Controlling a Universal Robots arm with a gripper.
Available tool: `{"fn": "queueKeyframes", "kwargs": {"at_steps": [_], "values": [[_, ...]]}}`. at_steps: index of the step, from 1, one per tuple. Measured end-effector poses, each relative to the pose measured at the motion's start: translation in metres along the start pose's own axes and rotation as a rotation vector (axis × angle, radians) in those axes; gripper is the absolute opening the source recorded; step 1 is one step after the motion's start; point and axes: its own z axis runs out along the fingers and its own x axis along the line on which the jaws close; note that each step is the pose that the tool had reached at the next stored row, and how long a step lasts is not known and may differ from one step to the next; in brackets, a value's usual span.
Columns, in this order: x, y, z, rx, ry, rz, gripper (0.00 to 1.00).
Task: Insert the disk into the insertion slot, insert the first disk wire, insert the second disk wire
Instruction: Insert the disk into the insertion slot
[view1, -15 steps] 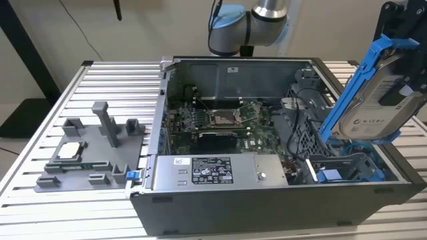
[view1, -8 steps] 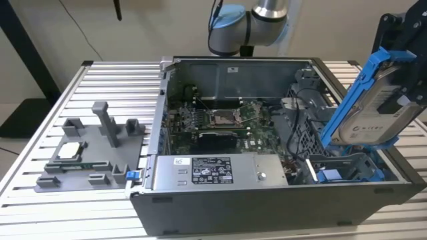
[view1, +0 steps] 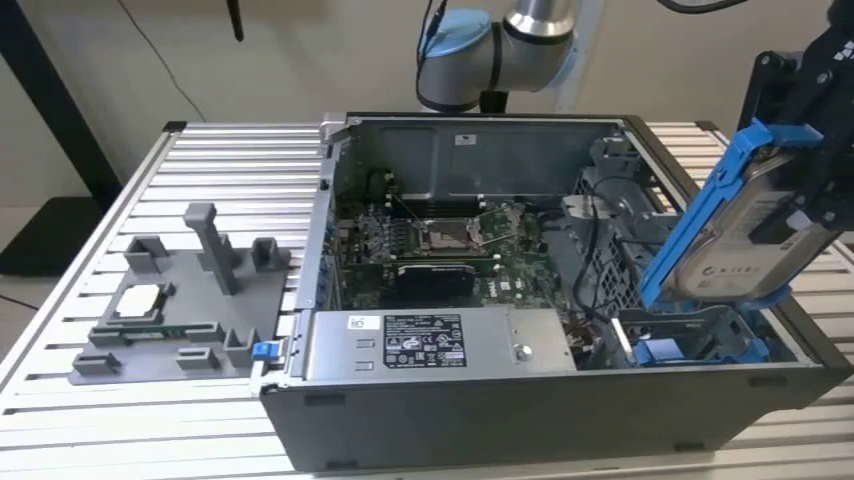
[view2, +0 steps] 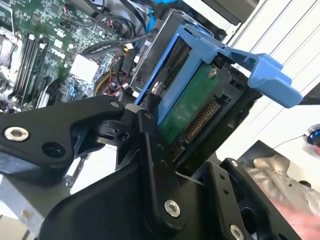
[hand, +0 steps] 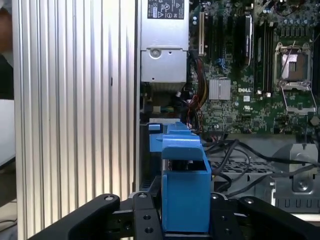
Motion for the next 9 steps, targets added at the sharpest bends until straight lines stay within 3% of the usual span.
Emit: {"fn": "queueKeyframes", "kwargs": {"at_steps": [9], "values": [[0.0001,-0.0011,0.0144,0.0007,-0.0006,0.000,1.00]]}}
